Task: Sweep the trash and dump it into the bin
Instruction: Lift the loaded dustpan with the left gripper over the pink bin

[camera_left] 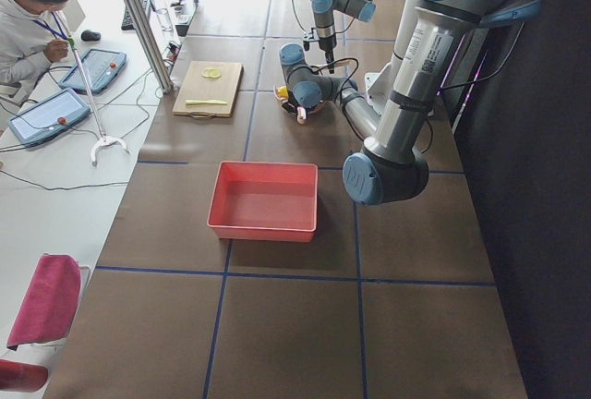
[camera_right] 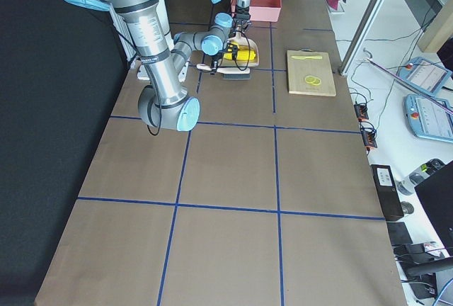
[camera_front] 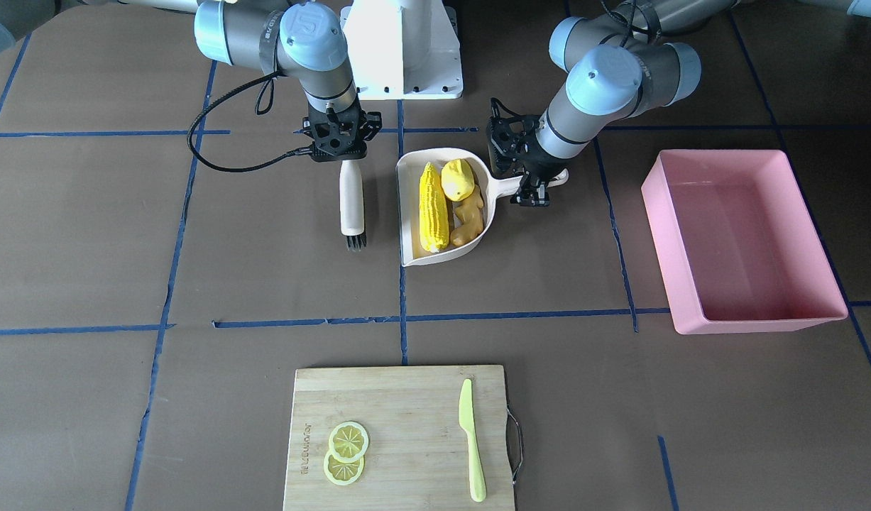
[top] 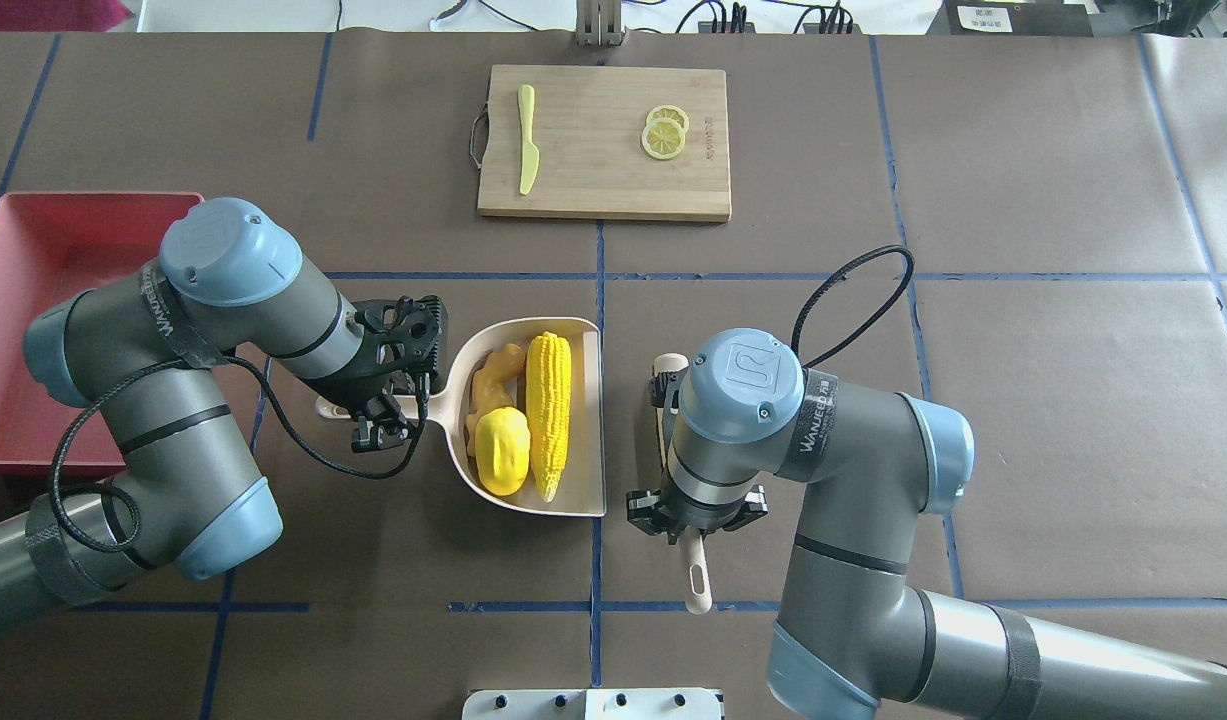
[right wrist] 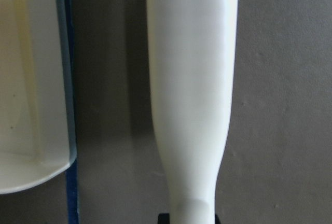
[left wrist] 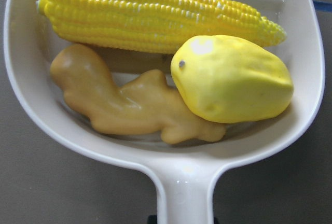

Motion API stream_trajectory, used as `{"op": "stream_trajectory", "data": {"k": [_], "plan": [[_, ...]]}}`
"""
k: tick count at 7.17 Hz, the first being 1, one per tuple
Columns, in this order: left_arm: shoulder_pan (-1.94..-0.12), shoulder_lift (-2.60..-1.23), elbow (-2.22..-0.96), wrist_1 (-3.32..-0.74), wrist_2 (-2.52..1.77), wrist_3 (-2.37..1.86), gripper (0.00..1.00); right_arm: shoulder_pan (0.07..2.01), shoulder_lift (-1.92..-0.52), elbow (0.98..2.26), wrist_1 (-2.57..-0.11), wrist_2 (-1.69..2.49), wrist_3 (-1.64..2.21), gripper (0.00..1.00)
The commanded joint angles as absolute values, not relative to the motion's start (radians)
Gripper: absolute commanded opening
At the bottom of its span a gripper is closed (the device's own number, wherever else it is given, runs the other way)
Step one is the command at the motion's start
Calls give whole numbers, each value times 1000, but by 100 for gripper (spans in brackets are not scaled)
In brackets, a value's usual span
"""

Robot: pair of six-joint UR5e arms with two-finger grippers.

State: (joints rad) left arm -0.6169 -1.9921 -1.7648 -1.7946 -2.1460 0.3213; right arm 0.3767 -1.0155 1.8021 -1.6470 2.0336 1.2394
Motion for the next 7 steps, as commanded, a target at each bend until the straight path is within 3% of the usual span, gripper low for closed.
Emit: {"op": "stream_trajectory", "data": {"k": [1, 4, 7], "plan": [[-623, -1984, -1766, -1880, -2146, 266, 8, 379, -1017, 1801, -1648, 2037, 1239, 0], [-656, -1977, -1775, -1965, -2157, 158, 6, 380, -1026, 1801, -1643, 2028, 1239, 0], [-730, -1846, -1841, -2141, -2160, 86, 4, 380, -1028, 1801, -1641, 2026, 1241, 0]]}}
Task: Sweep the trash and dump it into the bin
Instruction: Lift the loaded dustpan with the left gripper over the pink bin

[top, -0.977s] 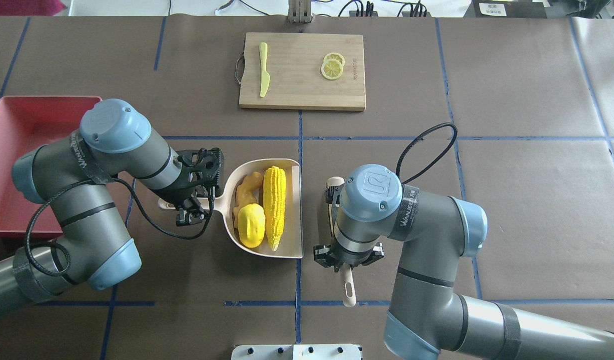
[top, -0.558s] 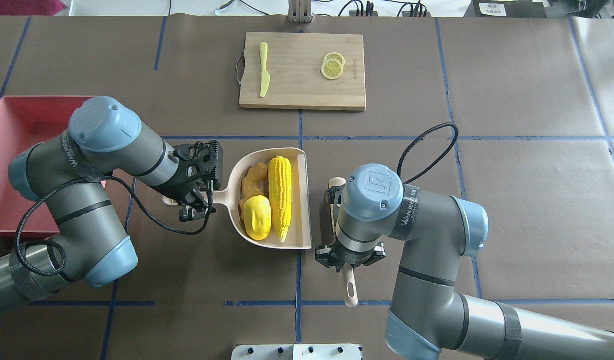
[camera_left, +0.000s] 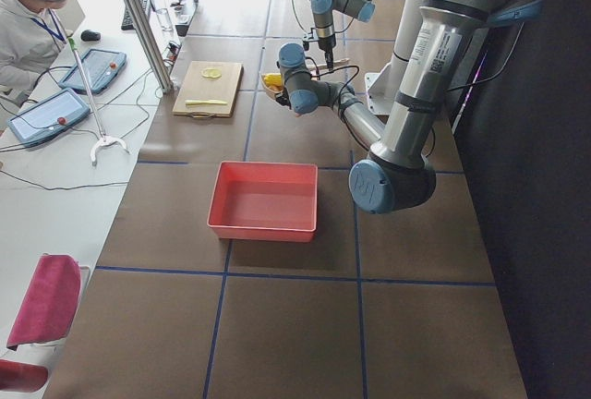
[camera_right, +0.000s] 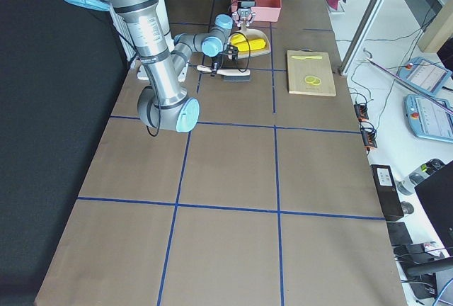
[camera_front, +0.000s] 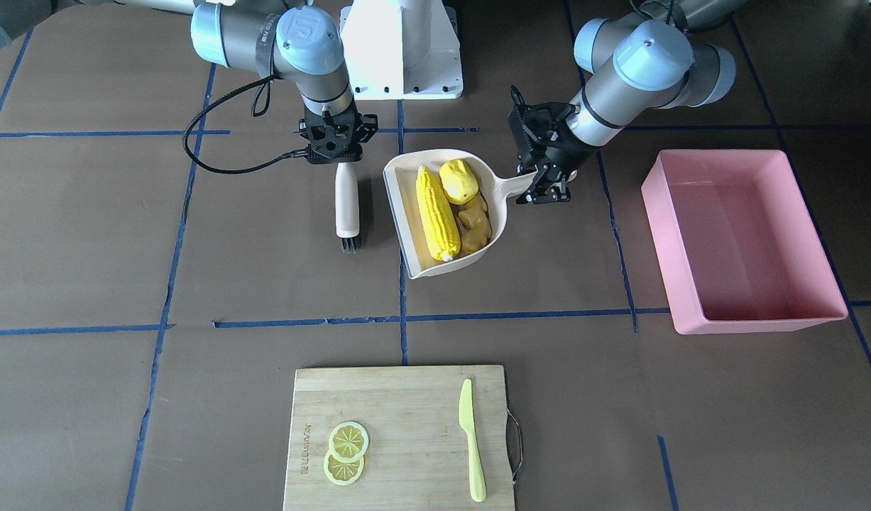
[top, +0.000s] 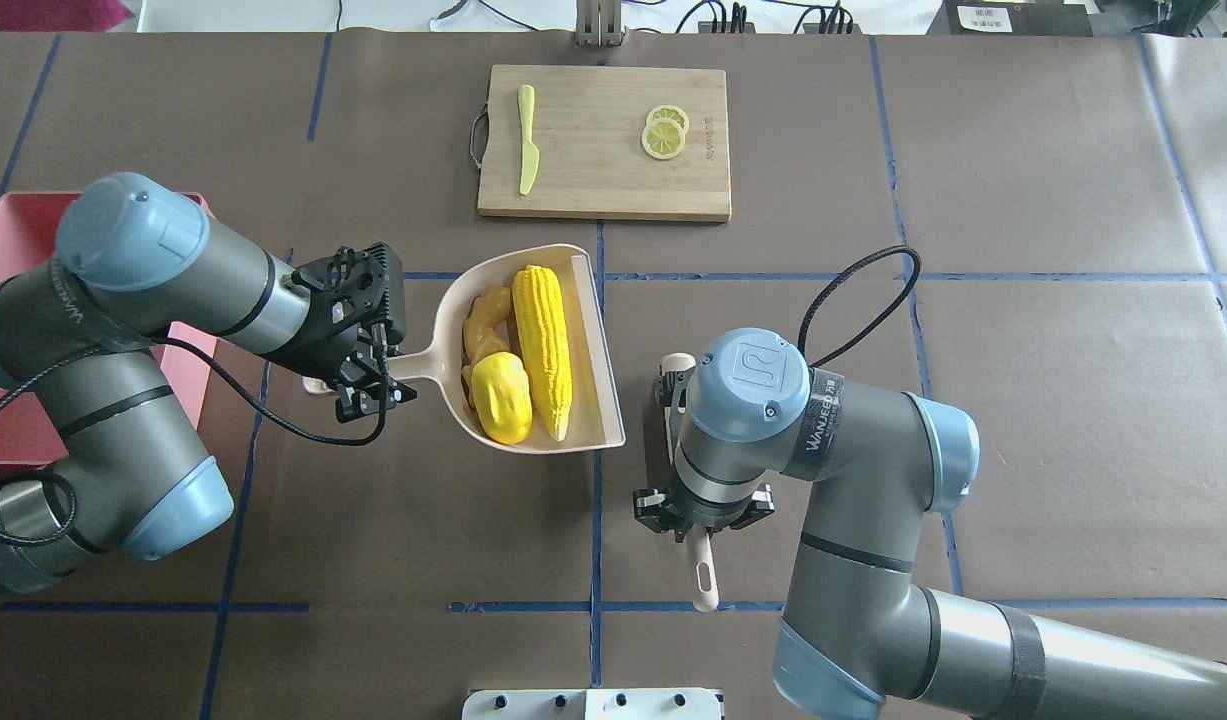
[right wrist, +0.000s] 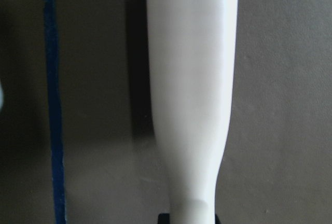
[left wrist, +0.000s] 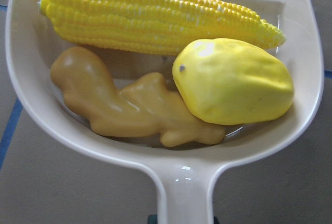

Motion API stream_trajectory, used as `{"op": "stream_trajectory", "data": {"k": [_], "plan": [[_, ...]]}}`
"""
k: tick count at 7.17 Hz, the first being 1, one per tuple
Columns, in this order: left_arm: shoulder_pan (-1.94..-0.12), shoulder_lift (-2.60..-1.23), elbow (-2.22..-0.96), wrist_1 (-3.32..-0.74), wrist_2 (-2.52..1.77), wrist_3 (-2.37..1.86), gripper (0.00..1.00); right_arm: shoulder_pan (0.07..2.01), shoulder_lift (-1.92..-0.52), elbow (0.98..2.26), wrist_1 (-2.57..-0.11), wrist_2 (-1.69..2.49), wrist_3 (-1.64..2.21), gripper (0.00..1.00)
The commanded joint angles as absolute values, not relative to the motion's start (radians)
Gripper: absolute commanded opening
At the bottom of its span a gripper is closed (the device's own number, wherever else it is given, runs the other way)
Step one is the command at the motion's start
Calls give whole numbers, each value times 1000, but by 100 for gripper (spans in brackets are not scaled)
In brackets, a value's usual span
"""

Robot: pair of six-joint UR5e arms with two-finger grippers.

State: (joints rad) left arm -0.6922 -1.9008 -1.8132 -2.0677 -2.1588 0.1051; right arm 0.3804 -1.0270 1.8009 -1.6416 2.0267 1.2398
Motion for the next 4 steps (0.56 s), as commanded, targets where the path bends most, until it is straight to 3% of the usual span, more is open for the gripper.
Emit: {"op": "stream_trajectory", "data": {"k": [1, 4], "plan": [[-785, -1823, -1848, -2148, -2216, 84, 4, 379, -1028, 1801, -1641, 2026, 1241, 0], [-1001, -1738, -1835, -2181, -2479, 100, 2, 380, -1028, 1802, -1641, 2025, 1241, 0]]}}
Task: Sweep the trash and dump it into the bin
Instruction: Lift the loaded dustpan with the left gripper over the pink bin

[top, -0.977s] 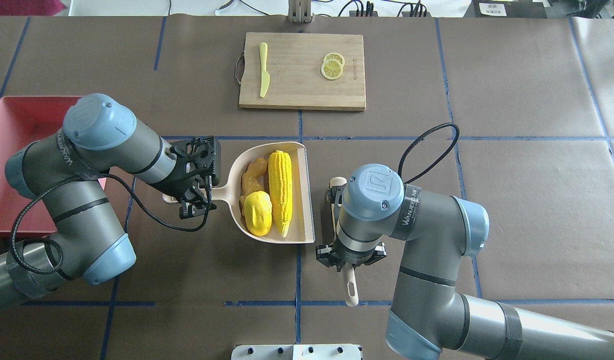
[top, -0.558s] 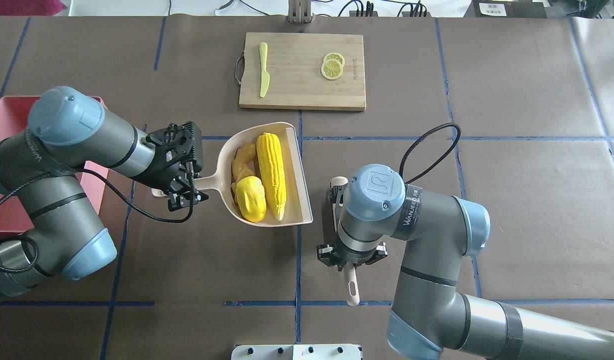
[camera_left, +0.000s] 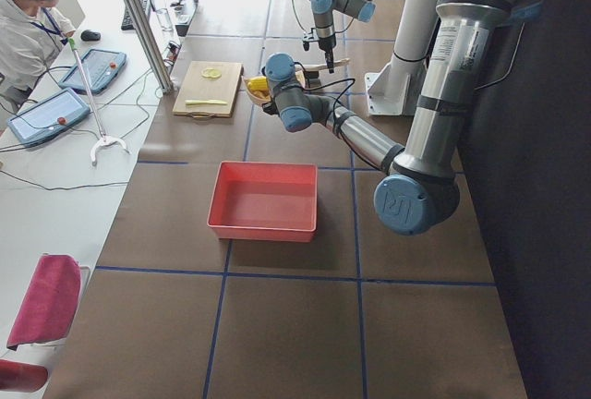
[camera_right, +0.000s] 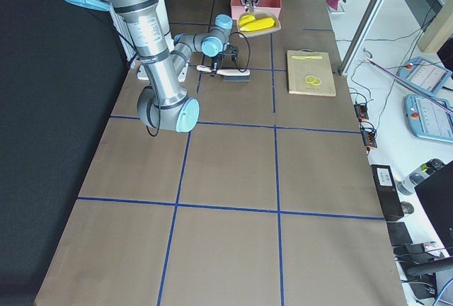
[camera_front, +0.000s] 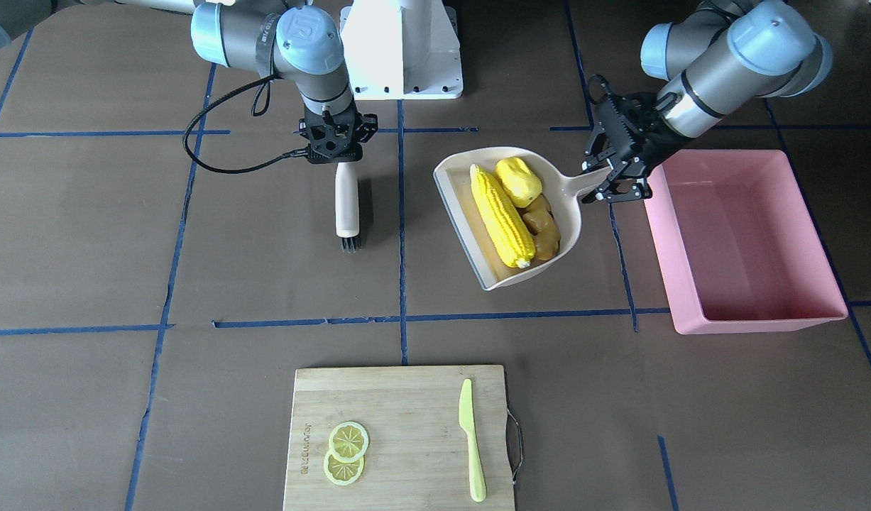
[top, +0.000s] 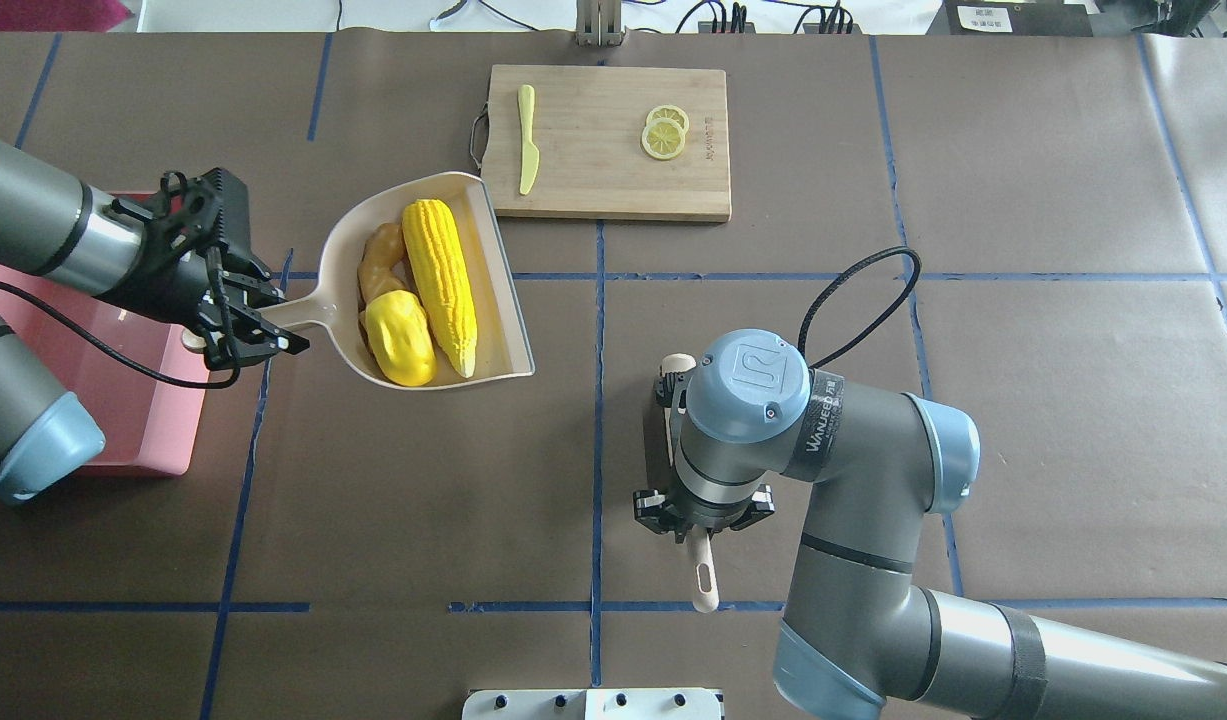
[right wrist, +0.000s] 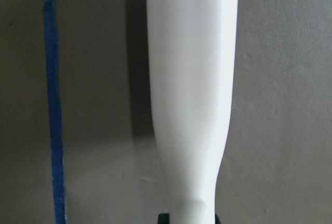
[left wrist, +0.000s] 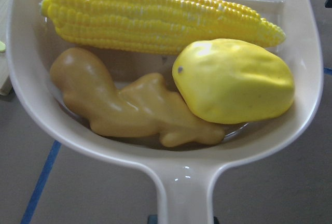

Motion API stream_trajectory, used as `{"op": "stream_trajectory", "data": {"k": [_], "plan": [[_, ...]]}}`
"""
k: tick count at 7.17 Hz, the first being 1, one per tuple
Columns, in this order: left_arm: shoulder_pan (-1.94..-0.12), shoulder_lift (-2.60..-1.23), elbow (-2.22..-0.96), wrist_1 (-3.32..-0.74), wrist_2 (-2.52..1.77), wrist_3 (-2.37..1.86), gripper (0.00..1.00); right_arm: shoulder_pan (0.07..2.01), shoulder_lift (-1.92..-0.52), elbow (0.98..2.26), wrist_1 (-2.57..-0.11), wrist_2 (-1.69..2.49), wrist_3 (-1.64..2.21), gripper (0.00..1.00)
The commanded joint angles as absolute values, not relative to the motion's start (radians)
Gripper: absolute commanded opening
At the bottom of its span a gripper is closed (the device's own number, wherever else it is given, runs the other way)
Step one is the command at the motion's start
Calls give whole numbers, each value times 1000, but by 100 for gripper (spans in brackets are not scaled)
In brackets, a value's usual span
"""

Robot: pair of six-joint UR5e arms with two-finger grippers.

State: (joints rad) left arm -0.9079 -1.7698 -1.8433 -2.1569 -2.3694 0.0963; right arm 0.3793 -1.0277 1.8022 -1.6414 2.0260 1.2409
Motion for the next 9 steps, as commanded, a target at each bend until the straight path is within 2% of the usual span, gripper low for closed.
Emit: {"op": "stream_trajectory", "data": {"k": [1, 4, 7, 9], "plan": [[-1094, -1697, -1824, -2228, -2565, 101, 2, 380, -1028, 1802, -1641, 2025, 1241, 0], [-1300, -1641, -1729, -2223, -2680, 360, 2, 379, -1029, 1804, -1641, 2025, 1241, 0], [-1354, -1640, -1658, -2192, -2668, 549, 2, 379, -1031, 1804, -1641, 2025, 1241, 0], [-1417, -1640, -1657, -2008, -2619, 779, 2, 379, -1031, 1805, -1641, 2025, 1243, 0]]}}
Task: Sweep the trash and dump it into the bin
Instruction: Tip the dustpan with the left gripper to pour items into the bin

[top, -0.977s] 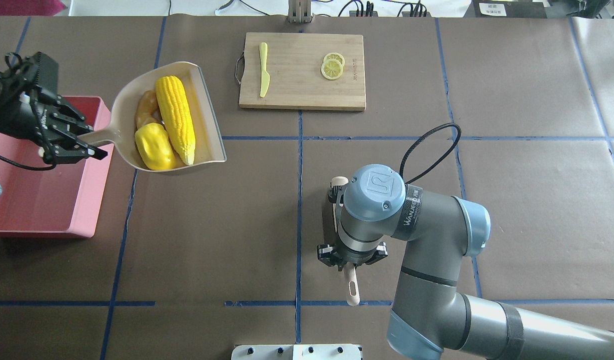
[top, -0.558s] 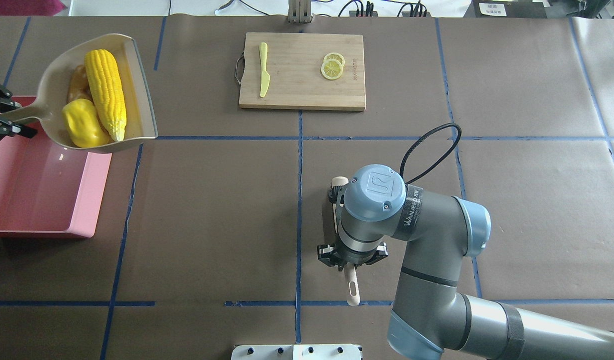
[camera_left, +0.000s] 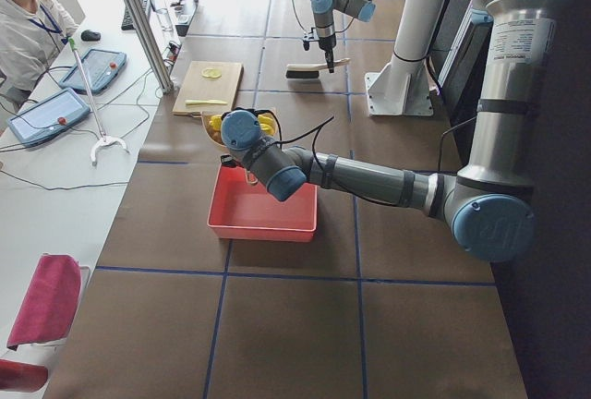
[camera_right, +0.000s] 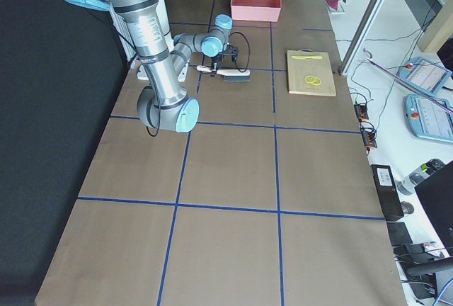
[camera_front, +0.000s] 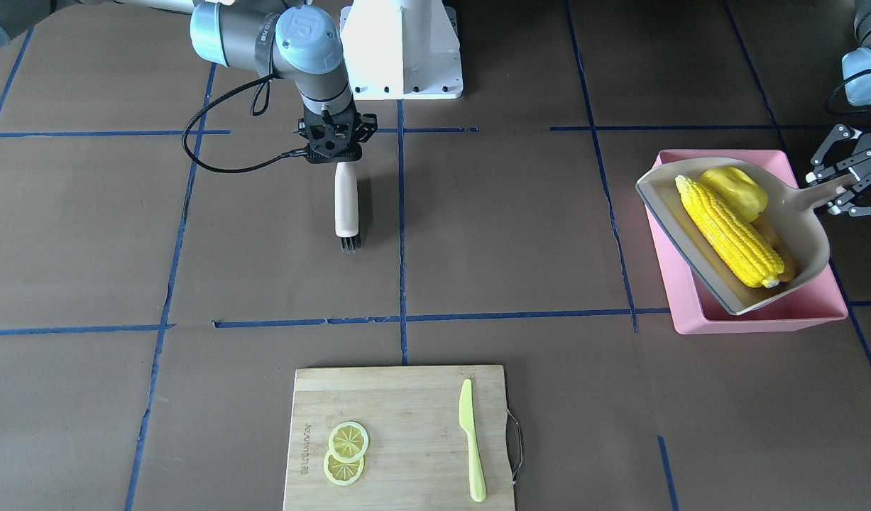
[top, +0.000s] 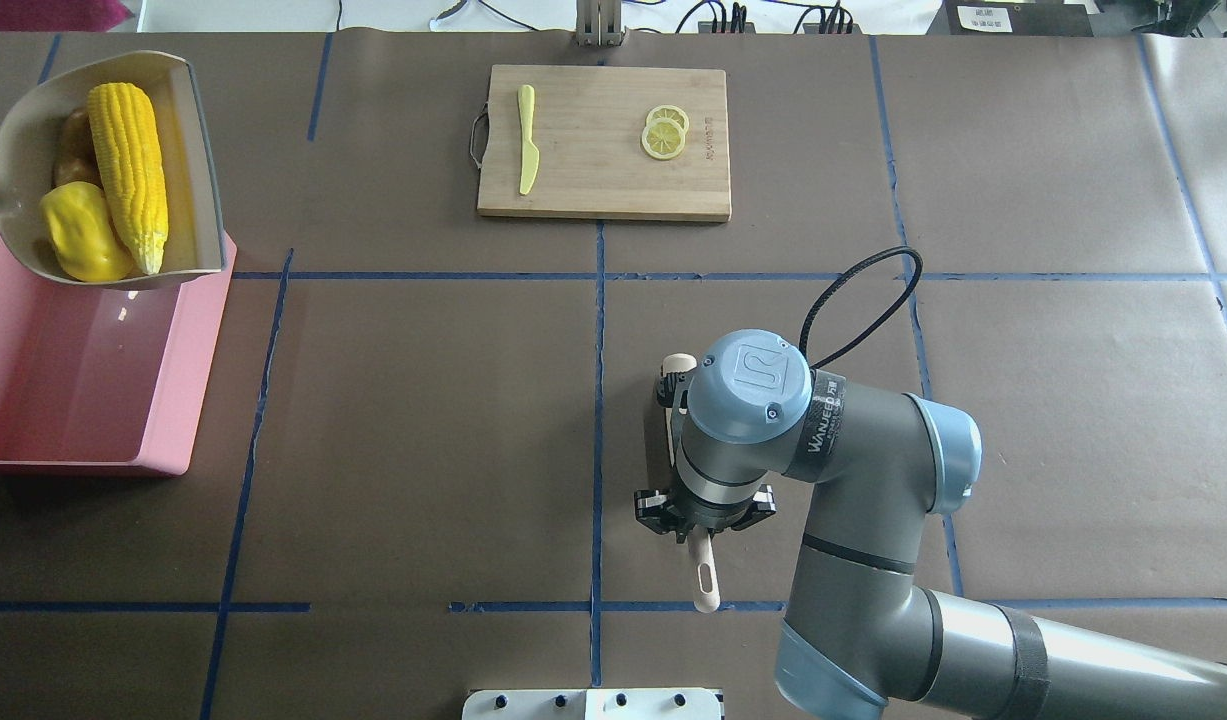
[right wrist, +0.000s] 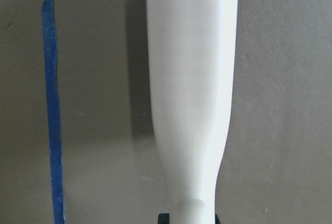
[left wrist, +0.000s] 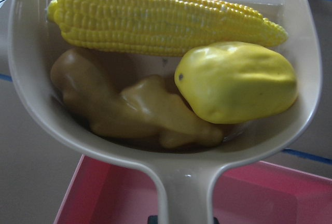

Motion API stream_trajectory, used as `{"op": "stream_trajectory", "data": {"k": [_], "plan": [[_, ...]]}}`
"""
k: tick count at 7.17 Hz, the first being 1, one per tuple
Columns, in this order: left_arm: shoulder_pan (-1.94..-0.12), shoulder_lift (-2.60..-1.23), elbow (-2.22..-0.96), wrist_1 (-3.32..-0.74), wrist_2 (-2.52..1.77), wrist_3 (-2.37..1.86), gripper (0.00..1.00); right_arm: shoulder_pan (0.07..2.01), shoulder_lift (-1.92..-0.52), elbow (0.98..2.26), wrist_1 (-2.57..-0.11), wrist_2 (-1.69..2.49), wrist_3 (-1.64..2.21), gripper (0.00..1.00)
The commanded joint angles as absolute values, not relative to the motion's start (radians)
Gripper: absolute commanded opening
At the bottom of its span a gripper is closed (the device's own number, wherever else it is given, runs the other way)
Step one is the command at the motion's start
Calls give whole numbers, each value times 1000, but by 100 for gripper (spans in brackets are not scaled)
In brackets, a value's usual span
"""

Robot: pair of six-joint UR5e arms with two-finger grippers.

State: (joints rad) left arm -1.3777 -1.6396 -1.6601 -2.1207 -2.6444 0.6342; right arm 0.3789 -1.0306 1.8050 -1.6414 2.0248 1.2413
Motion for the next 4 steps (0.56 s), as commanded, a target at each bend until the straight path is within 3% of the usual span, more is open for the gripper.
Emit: {"op": "stream_trajectory", "data": {"k": [1, 4], "plan": [[-1451, -1640, -1658, -1914, -2591, 902, 2, 377, -1029, 1805, -1641, 2017, 1243, 0], [-1471, -1640, -1660, -1823, -2432, 1123, 2, 373, -1031, 1805, -1641, 2016, 1246, 0]]}}
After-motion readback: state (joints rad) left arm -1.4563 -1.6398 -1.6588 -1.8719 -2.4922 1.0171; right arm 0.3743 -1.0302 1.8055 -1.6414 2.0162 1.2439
